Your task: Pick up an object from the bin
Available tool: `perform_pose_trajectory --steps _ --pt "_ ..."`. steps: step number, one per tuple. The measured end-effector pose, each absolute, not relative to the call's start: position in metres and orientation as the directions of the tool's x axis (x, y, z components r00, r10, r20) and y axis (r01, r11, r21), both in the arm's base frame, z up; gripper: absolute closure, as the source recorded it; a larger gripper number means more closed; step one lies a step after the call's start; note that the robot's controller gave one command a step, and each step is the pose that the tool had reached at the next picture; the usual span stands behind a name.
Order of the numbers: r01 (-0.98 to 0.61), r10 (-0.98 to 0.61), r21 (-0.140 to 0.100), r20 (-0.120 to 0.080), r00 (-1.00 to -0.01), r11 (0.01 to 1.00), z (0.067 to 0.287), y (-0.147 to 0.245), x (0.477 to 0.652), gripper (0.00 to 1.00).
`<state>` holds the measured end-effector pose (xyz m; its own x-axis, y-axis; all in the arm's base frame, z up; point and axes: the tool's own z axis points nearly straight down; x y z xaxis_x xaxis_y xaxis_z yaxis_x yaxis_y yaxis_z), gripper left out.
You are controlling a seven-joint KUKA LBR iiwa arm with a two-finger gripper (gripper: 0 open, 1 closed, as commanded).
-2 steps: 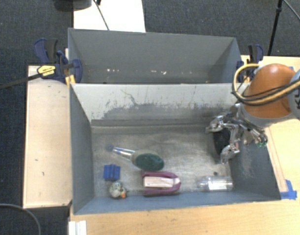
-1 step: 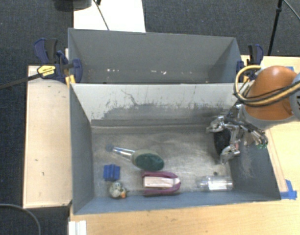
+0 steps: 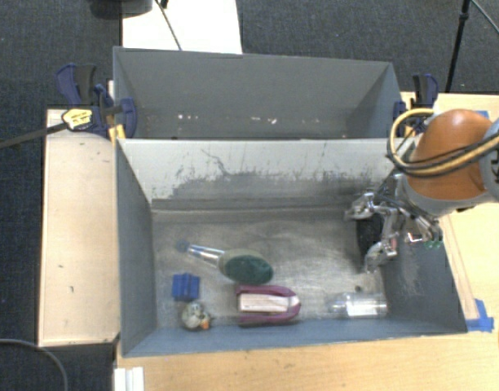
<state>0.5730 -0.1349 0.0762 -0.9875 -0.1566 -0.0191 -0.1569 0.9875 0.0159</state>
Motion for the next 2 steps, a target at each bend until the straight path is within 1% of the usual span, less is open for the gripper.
perform_pose_trajectory --steps 1,2 --pt "0.080 0.080 0.001 -0.004 -0.997 0.997 0.073 -0.119 0.573 0.00" --pt "0.271 0.271 0.000 -0.011 -0.963 0.963 0.167 -0.152 0.581 0.00"
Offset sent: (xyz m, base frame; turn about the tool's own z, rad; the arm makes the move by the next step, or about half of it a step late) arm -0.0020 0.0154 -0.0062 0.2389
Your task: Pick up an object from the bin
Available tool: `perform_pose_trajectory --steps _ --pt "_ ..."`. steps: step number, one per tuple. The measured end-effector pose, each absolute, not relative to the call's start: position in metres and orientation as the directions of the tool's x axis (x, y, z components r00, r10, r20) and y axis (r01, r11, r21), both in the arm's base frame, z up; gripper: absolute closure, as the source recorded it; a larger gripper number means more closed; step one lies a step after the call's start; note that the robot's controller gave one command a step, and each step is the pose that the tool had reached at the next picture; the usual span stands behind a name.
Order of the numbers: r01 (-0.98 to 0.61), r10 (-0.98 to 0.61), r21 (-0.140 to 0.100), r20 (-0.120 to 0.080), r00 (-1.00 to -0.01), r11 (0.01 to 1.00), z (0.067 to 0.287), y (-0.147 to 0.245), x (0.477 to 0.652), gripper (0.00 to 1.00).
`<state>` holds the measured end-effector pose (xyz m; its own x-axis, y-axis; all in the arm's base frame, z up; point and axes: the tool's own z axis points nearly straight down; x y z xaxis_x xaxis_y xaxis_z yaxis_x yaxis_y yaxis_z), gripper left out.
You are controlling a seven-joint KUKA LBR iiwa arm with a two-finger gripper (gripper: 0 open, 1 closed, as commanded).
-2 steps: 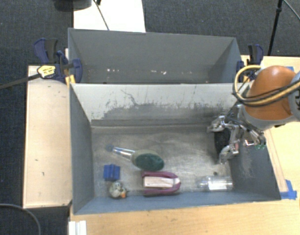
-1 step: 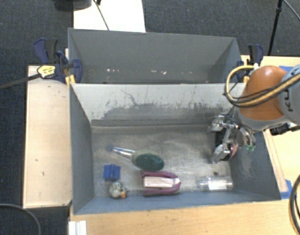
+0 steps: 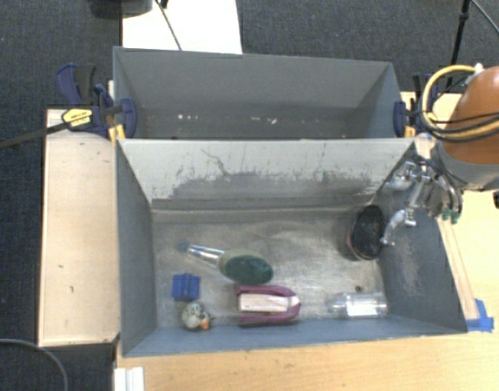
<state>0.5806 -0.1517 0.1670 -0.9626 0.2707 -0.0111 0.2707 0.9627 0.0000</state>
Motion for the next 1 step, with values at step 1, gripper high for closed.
perform_pose_trajectory --steps 1 --pt "-0.121 -0.121 0.002 0.003 -0.993 0.993 0.0896 -0.1466 0.5673 0.00"
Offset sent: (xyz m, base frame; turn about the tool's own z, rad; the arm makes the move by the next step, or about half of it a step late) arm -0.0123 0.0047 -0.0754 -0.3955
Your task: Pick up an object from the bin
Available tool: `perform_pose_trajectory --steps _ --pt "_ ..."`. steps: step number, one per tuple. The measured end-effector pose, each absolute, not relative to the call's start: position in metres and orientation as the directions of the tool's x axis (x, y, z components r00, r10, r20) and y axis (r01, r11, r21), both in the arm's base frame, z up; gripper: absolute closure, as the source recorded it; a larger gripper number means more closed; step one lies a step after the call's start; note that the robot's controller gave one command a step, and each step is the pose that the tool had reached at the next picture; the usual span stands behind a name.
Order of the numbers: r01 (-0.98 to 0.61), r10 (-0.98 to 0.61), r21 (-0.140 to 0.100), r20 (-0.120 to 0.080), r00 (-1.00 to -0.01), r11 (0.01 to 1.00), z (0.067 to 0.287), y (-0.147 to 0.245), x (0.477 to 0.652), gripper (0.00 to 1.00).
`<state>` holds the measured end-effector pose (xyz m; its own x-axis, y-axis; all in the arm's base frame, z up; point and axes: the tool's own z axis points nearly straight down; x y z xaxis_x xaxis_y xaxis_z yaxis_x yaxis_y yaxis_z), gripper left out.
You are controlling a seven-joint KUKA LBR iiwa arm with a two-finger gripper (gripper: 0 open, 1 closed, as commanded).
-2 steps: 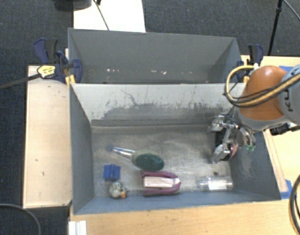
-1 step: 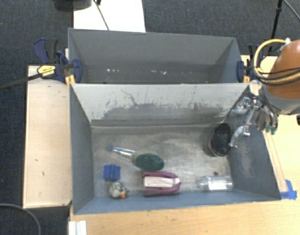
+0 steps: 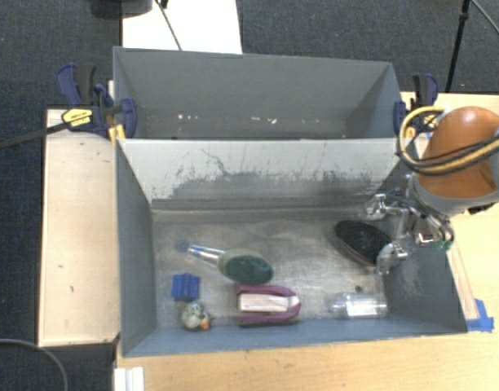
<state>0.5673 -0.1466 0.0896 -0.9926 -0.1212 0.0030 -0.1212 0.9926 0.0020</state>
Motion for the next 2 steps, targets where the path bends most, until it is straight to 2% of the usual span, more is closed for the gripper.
perform_pose_trajectory --steps 1,2 --pt "-0.121 -0.121 -0.001 -0.003 -0.993 0.993 0.093 -0.147 0.569 1.00" --pt "-0.150 -0.150 -0.003 -0.010 -0.989 0.989 0.223 -0.129 0.574 1.00"
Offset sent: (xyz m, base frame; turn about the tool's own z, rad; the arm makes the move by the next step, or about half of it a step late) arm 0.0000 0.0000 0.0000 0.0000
